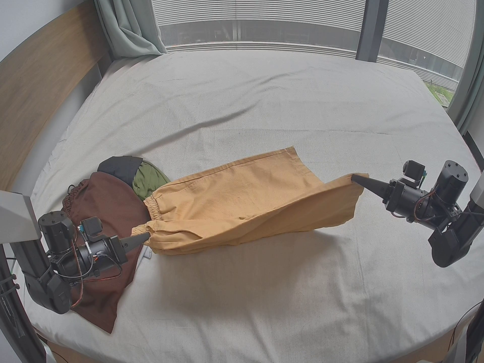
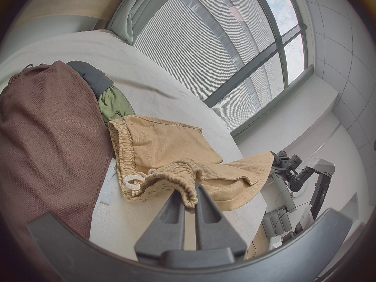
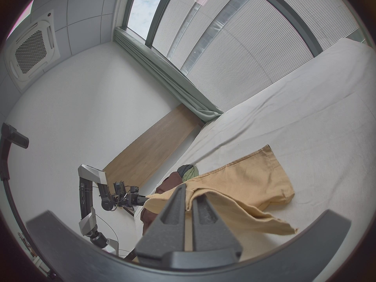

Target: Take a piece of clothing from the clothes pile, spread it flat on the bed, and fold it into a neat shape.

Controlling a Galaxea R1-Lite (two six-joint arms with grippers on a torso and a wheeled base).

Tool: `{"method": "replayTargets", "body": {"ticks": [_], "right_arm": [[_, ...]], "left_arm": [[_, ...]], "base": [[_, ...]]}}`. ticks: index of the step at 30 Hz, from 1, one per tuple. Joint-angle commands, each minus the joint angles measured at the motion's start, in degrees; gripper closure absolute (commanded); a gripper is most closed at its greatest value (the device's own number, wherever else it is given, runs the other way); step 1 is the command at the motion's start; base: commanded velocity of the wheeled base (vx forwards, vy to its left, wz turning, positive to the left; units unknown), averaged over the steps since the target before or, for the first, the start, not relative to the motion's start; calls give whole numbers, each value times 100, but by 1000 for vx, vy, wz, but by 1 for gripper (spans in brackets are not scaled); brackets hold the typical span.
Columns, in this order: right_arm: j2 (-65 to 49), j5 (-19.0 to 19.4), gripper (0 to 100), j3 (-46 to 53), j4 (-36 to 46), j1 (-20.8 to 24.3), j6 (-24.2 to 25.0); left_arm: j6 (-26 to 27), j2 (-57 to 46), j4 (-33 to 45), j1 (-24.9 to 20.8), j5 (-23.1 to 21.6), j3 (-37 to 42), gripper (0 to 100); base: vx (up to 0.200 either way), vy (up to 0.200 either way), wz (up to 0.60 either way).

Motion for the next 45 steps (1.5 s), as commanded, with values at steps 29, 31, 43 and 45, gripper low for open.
{"method": "replayTargets", "body": {"ticks": [29, 31, 43, 45], "right_arm": [[1760, 2, 100, -2883, 15, 154, 1005], [1866, 2, 100, -3067, 15, 154, 1040], [2341, -16, 100, -4052, 366, 171, 1066], [2446, -16, 100, -4210, 436, 171, 1066]], "left_arm": [[-669, 49, -1, 43, 366, -469, 100], [-713, 49, -1, 43, 375, -521, 100], [-986, 198, -1, 43, 542, -697, 100], [-986, 260, -1, 43, 594, -750, 100]], "base": [[0, 0, 0], [0, 0, 0], [0, 0, 0], [0, 0, 0]]}}
